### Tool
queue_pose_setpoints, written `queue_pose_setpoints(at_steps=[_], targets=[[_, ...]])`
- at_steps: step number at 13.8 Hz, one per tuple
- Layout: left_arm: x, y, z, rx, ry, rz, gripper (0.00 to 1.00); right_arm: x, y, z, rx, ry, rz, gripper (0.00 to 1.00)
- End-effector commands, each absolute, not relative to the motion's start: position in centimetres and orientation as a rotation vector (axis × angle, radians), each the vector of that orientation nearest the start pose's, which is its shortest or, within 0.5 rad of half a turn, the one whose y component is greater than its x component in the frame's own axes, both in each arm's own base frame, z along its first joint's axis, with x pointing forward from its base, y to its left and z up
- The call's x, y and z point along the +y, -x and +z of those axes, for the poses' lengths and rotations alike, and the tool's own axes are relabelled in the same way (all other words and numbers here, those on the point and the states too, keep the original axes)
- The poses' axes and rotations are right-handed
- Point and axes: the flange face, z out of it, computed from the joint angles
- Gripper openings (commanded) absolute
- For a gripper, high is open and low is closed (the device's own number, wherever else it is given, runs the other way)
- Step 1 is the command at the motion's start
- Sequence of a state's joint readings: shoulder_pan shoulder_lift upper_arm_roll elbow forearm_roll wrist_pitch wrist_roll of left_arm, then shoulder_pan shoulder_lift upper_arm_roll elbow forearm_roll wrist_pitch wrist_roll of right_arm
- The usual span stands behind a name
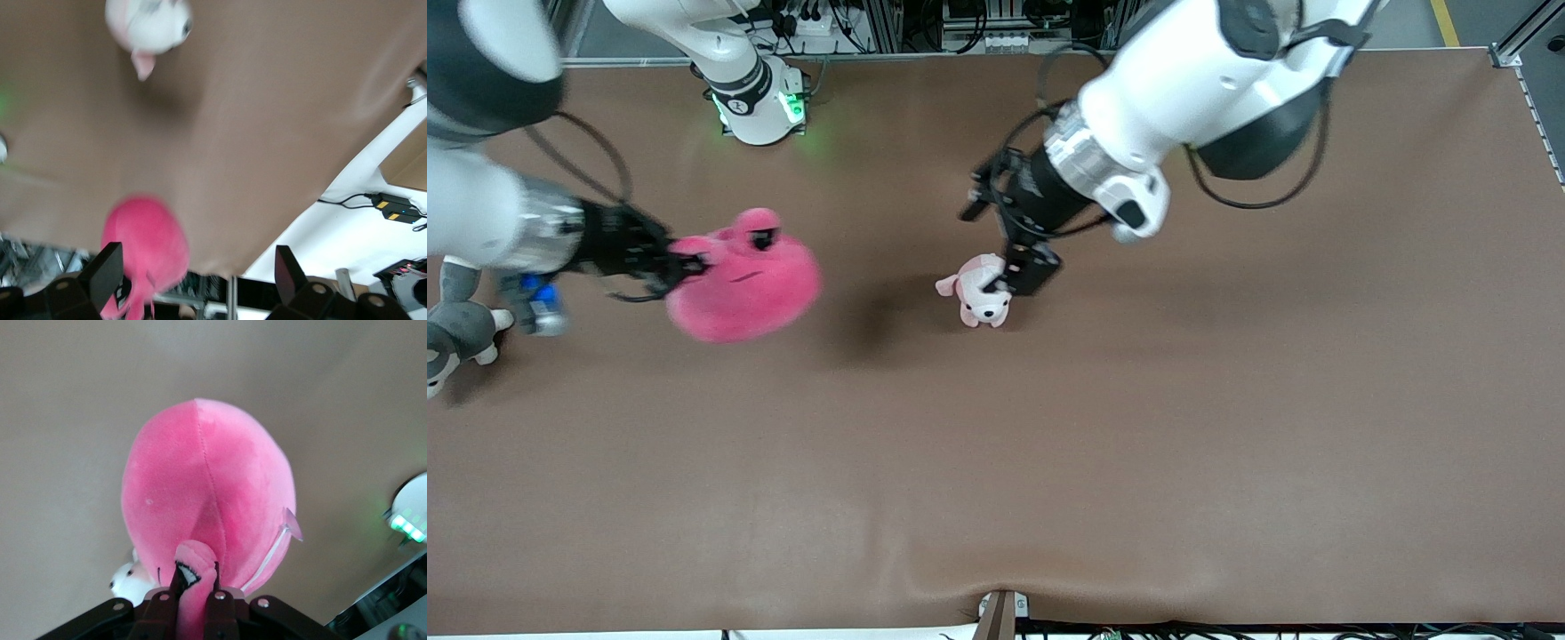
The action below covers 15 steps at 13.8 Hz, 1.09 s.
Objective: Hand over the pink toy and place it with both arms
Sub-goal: 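Open the left gripper and withdraw while the right gripper pulls the plush, then carry the pink plush with the right gripper while the left gripper retracts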
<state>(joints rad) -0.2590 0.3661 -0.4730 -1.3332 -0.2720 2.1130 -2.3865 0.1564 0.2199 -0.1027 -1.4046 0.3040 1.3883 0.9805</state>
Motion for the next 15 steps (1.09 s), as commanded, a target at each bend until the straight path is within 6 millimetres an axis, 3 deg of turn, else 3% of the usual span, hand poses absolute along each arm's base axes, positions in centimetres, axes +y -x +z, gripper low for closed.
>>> queue_pose_setpoints(at_steps=[1, 3, 6, 11, 14, 15], targets=[[-37.4, -57.1, 59.9, 1.982, -1.815, -0.452, 1.0, 5.3, -59.3, 56.8, 1.184, 2.797, 0.465, 0.0], [-33.3, -58.1, 61.3, 1.847, -1.952, -0.351, 1.0, 3.2, -59.7, 55.6, 1.172, 2.848, 0.457, 0.0], [-28.6, -58.9, 60.6, 1.704, -2.205, -0.277, 1.0, -0.6, -61.0, 52.9, 1.242, 2.821, 0.486, 0.0], [-21.1, -59.7, 60.3, 1.296, -2.662, -0.113, 1.0, -6.7, -63.3, 47.6, 0.962, 2.966, 0.458, 0.0], [-17.9, -59.6, 59.9, 1.014, -2.943, -0.029, 1.0, -8.4, -64.5, 43.9, 1.033, 2.918, 0.488, 0.0], [-17.3, -59.4, 60.5, 0.916, -3.011, 0.015, 1.0, -9.7, -64.7, 42.6, 1.136, 2.849, 0.5, 0.0]])
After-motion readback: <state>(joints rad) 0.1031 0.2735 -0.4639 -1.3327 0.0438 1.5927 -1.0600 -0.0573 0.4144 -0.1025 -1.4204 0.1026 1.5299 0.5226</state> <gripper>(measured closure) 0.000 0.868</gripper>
